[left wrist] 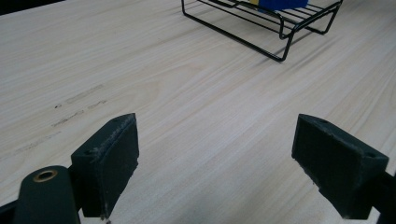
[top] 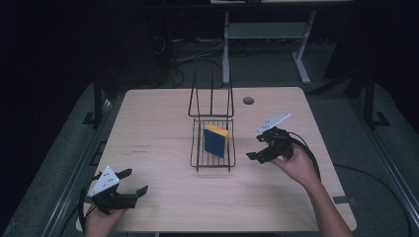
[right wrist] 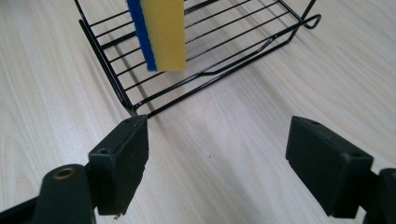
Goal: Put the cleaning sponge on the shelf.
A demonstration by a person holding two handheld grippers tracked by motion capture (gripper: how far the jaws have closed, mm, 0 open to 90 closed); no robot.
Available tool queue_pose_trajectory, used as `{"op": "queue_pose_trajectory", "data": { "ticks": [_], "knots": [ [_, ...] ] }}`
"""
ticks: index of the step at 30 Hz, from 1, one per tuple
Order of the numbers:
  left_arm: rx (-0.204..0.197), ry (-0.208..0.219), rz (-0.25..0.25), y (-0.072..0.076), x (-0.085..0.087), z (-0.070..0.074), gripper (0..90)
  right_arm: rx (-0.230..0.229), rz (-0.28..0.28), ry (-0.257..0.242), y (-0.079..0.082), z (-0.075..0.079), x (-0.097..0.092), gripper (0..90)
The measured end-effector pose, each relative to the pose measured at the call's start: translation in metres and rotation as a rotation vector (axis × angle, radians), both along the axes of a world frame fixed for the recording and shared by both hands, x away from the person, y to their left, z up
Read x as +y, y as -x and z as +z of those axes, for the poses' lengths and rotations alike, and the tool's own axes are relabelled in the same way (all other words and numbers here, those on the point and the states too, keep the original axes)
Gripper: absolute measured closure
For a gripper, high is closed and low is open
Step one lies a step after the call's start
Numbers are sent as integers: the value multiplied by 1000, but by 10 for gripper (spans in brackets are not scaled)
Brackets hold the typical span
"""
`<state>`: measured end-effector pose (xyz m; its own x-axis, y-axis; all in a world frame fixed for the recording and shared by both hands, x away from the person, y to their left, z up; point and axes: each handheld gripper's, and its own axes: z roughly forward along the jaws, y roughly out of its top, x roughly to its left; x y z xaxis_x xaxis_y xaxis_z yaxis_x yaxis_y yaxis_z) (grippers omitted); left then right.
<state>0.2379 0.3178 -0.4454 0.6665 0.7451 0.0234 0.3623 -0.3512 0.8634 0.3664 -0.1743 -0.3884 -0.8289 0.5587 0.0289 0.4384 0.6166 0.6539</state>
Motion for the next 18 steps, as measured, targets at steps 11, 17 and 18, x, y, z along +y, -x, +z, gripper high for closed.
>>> {"op": "queue_pose_trajectory", "data": {
  "ticks": [11, 17, 18],
  "knots": [
    [2, -4, -10, -1, -2, -1, 143, 14, -18, 1, 5, -7, -12, 208],
    [4, -5, -7, 0, -1, -1, 143, 25, -28, 3, 8, -13, -19, 208],
    [3, -5, -5, 1, -1, 0, 143, 28, -30, 4, 9, -14, -20, 208]
  ]
}}
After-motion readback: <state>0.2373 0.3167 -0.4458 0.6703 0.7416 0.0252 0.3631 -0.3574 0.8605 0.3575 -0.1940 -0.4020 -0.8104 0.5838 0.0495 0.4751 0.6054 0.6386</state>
